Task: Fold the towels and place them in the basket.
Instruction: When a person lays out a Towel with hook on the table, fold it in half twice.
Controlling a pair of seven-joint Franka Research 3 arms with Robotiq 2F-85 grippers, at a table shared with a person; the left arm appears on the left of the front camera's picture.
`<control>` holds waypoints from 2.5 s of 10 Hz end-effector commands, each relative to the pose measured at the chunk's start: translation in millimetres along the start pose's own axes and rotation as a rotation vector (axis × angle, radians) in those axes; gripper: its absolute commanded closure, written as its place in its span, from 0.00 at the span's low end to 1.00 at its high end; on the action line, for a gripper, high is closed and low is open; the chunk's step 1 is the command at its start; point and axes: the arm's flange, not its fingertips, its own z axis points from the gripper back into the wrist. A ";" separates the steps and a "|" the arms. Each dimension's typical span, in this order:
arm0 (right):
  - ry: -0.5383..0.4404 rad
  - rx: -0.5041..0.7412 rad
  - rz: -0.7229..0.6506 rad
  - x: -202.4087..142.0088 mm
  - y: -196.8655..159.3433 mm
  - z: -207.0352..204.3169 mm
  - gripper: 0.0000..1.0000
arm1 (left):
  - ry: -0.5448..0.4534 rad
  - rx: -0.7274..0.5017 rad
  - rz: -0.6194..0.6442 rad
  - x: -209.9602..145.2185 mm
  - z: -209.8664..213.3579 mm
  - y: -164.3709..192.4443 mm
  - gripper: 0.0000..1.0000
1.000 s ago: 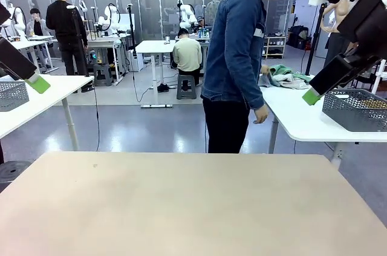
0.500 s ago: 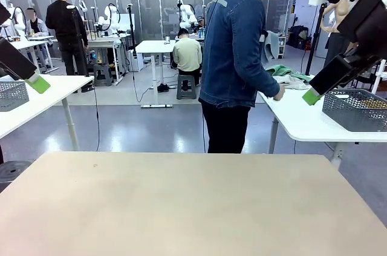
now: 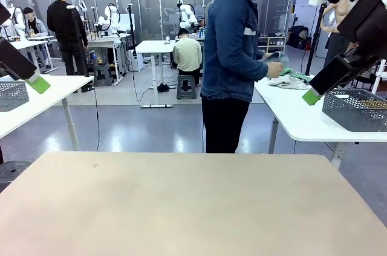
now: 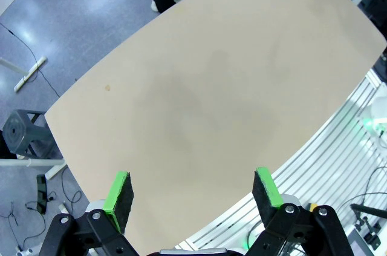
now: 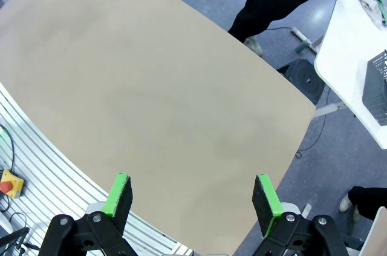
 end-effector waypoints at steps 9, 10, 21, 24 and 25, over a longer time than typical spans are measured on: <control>-0.007 0.000 0.003 0.5 -1.2 0.5 0.00 | -0.004 0.001 -0.007 0.3 1.2 0.0 0.00; -0.007 0.000 0.003 0.5 -1.2 0.5 0.00 | -0.004 0.001 -0.007 0.3 1.2 0.0 0.00; 0.000 0.000 0.000 0.0 0.0 0.0 0.00 | 0.000 0.000 0.000 0.0 0.0 0.0 0.00; 0.015 0.002 -0.151 -2.2 -19.5 63.1 0.00 | 0.049 -0.154 0.104 0.7 61.8 20.8 0.00; 0.010 0.002 -0.182 -7.6 -27.9 75.0 0.00 | 0.077 -0.199 0.128 -1.8 70.5 26.5 0.00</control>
